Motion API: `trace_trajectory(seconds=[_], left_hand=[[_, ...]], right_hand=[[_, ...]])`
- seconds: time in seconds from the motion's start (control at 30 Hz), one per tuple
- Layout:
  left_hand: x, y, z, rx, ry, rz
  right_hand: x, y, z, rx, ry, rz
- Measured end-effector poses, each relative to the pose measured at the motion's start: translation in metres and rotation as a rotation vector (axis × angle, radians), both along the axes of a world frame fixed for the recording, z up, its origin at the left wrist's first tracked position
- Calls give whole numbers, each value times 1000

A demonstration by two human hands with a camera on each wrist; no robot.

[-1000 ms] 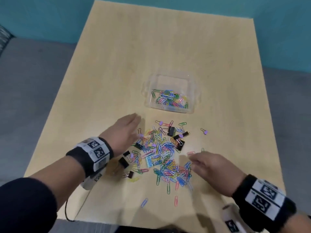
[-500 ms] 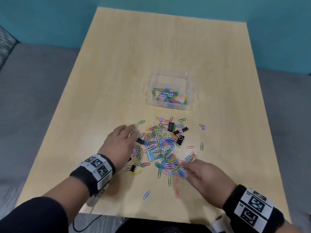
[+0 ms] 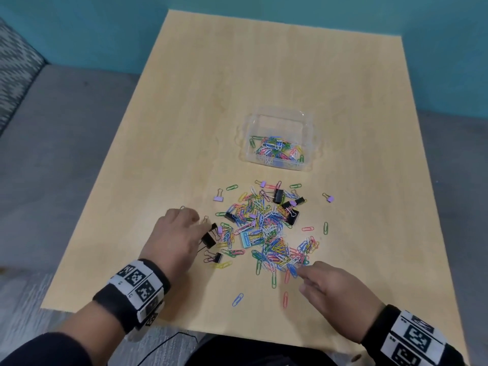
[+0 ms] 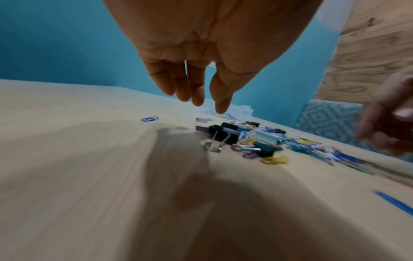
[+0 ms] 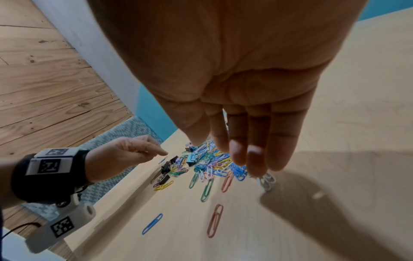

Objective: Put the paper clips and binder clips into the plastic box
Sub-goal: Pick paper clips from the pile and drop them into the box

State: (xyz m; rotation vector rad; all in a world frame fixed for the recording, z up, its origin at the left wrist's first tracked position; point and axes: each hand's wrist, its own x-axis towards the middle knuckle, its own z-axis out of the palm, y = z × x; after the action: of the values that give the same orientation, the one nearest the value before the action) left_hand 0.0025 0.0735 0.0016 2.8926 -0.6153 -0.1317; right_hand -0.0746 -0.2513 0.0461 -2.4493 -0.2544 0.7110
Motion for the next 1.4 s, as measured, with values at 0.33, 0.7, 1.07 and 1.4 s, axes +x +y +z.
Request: trace_trajectory(seconds=[0.33,0.7,1.07,1.4], left_hand=[[-31,24,-7,20,37,30],[-13,9,-19,134,-54,-167],[-4,1,-14,197,13,-165],[-2,15,-11,214,38,-196]], right_hand=[[-3,0,-2,-18,40,9],[-2,6,4,-27,59,8],[-5,3,1,-42,51,6],[-9,-4,-3,-38,24,15]])
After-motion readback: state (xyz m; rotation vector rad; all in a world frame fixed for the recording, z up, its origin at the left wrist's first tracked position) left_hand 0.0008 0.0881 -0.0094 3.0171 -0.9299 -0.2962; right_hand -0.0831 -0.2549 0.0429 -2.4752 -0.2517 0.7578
